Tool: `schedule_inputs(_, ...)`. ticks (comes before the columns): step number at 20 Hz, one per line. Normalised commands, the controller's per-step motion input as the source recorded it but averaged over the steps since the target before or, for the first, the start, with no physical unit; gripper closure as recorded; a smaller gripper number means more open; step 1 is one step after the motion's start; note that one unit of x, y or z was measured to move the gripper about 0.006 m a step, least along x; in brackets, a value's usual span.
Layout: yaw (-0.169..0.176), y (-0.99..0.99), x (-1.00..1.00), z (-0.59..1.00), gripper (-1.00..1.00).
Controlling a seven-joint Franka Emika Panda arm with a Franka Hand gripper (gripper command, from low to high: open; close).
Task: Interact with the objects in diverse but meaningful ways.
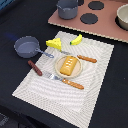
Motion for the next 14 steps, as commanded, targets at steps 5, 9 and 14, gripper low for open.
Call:
schedule_inputs(5, 0.000, -0.21, 0.18, -0.79, -1.00)
schedule_inputs(9, 0.000, -0.18, 0.17, -0.35, -1.00)
schedule_inputs(14, 0.000, -0.10, 0.21, -0.16, -1.00)
